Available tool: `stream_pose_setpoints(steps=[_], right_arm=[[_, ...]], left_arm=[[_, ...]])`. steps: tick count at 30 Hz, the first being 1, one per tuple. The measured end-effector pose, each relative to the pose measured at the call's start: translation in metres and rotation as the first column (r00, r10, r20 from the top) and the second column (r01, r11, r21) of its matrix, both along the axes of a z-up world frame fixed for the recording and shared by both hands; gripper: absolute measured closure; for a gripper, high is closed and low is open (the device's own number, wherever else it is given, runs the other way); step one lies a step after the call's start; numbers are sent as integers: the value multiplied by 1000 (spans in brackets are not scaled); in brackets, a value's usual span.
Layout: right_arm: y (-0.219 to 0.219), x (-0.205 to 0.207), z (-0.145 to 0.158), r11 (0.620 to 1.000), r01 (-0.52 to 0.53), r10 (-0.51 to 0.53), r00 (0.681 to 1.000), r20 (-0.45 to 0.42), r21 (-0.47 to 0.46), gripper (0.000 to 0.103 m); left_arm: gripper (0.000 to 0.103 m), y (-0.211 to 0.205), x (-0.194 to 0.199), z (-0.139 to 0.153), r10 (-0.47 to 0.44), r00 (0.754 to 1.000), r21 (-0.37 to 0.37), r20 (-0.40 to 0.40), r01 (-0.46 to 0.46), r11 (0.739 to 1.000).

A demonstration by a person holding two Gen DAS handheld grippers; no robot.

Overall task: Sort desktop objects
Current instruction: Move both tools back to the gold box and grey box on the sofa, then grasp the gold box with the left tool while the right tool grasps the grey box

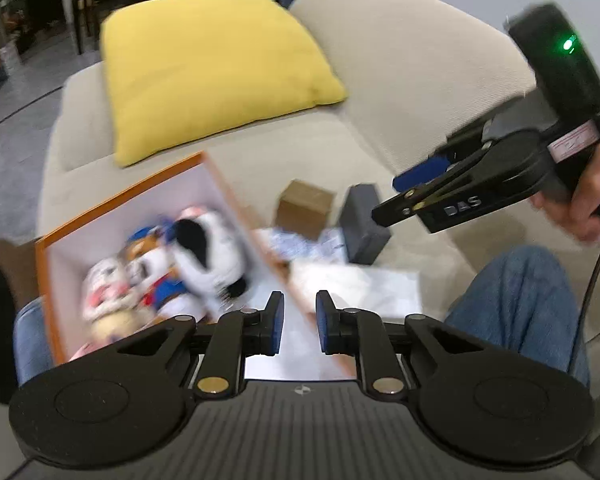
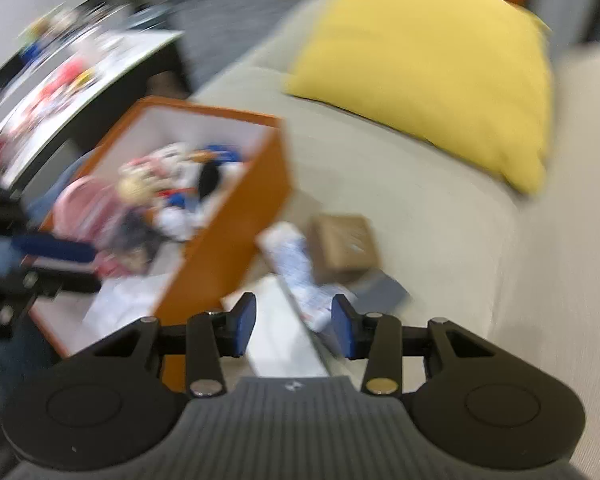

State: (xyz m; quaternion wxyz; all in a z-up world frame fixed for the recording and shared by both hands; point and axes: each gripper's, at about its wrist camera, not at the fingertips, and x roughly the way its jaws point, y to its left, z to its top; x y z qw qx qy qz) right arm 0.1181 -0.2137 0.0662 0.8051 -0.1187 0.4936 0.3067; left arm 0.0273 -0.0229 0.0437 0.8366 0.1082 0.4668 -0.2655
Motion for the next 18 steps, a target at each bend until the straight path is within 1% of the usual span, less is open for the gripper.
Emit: stream_pose_setpoints(steps=[3,5,7,9,10,11,15,18], right_arm=[[-25,13,-22,990,128,-125,991,-53,53,59],[-33,18,-36,978,192,-185,979,-85,81,58],[-31,24,-49,968,231,-217,968,-125,102,57],[-27,31,-61,962,245,-224,960,-167,121,54],[-25,35,-66,960,253,-229,956,-183,123,54],[-22,39,-70,958,259,-234,953,-190,123,53],[-13,49,-81,953,270,-239,948,-209,137,50],[-5,50,-89,955,274,-249,949,-192,116,48]], left_arm=[[73,-24,17,-13,-36,999,23,12,36,999],[68,-40,27,-22,-64,998,63,19,63,996],[67,-53,37,-33,-96,995,114,27,92,989],[64,-62,47,-42,-120,992,159,44,112,981],[60,-65,53,-46,-124,991,170,45,115,979],[54,-66,58,-49,-126,991,171,41,117,978],[53,-68,73,-57,-134,991,153,23,129,980],[51,-74,80,-64,-154,988,182,17,148,972]])
